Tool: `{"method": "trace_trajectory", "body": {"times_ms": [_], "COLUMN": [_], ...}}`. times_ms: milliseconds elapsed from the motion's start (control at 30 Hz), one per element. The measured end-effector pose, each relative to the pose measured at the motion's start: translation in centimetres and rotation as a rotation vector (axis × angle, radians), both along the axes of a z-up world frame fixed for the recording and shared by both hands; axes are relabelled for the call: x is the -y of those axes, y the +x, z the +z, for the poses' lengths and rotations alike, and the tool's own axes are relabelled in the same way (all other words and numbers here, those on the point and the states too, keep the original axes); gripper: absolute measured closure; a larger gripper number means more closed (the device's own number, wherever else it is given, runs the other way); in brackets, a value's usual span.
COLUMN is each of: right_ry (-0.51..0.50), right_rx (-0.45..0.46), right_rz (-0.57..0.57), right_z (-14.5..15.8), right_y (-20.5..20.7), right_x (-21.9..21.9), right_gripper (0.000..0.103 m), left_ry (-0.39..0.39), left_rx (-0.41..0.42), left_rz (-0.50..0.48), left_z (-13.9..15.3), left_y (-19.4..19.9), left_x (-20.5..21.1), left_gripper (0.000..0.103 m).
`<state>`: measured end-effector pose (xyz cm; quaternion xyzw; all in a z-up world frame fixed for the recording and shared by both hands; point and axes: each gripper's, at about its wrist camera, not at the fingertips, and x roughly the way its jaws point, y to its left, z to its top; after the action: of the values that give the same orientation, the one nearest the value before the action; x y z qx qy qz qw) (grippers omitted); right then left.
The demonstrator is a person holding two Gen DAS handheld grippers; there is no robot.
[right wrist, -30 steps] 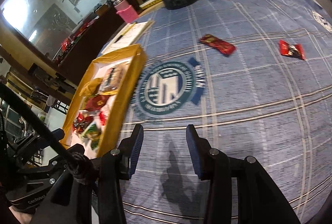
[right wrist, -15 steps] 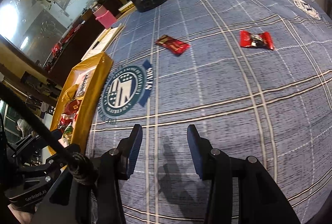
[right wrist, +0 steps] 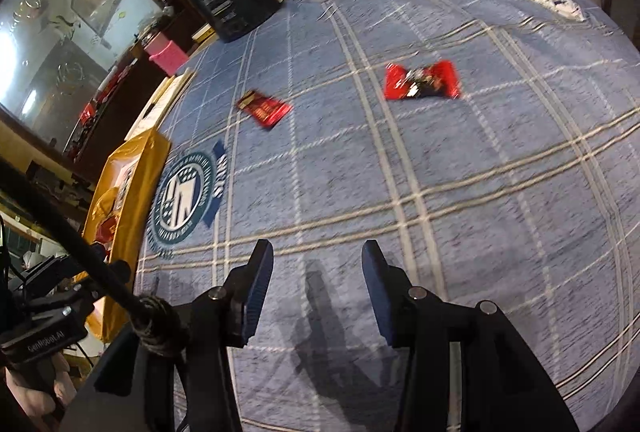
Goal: Organize snacks
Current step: 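Move both open tools away from the tray toward the remaining candies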
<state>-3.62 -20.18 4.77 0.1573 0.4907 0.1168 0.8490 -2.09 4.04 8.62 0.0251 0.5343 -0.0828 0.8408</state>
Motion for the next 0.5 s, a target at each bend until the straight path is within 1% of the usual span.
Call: {"method": "trace_trajectory", "body": {"times_ms": [33,167,333,500], "right_ry": [-0.012,-0.06,-0.113,-0.129], "right_rx": [0.011,0.047,0.087,0.086], "right_rz": [-0.003,0.004,0.022,0.033], "right_z": [0.3,1.3,2.0,1.9], "right_y": [0.3,1.6,3.8,6.0], "right_x": [0.4,1.5,2.9,4.2], "right_gripper": [0.055,0.053,0.051,0.051], "left_ry": [-0.021,-0.066,-0.087,-0.107], "left_rx": [-0.003,-0.002,0.0,-0.006], "left_rz": [0.004,0.011,-0.005,-0.004], "left_z": [0.0,0.2,0.2,-0.2], "left_y": [0.6,2.4,4.6,6.8], "left_x": [0.0,0.8,2.4,3.2], "left_gripper": [0.036,0.036,0.035,0.035]}}
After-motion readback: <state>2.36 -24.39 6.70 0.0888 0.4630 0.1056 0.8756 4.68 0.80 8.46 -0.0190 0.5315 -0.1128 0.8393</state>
